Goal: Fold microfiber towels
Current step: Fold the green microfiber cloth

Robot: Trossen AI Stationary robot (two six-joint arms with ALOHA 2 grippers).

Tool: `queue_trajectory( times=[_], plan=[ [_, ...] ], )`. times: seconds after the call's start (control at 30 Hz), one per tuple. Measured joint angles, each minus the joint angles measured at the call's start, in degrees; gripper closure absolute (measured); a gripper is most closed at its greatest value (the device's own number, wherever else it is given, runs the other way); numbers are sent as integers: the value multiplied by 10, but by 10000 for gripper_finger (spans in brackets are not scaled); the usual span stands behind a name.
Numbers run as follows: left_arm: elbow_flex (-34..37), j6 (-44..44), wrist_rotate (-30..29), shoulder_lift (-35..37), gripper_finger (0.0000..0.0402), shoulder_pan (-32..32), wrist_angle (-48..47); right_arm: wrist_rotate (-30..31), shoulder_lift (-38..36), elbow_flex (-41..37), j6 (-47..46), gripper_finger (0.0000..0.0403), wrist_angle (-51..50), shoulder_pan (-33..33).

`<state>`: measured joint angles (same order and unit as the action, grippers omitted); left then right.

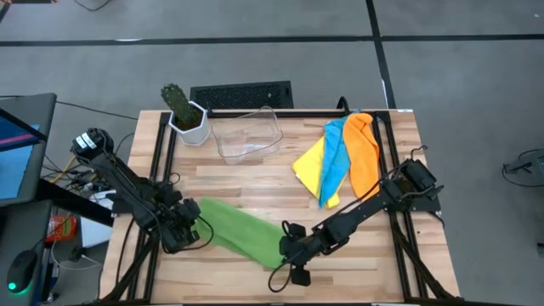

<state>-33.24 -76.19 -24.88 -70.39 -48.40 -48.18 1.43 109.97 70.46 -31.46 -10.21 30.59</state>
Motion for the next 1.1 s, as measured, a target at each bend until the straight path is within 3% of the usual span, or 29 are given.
queue_trajectory(
  times=[0.3,0.47,0.73,0.97,1.1],
  plan=[
    [5,18,2,0,395,0,18,0,0,0,3,383,0,0],
    [-17,55,36,0,399,10,-1,4,-5,0,0,391,-1,0],
    [-86,31,-63,0,401,22,-158,99,-52,0,-15,392,-57,-4],
    [-88,20,-65,0,401,26,-190,124,-63,1,-20,393,-82,0],
    [-104,-64,-88,0,401,25,-252,161,-63,0,-61,393,-135,10]
  ],
)
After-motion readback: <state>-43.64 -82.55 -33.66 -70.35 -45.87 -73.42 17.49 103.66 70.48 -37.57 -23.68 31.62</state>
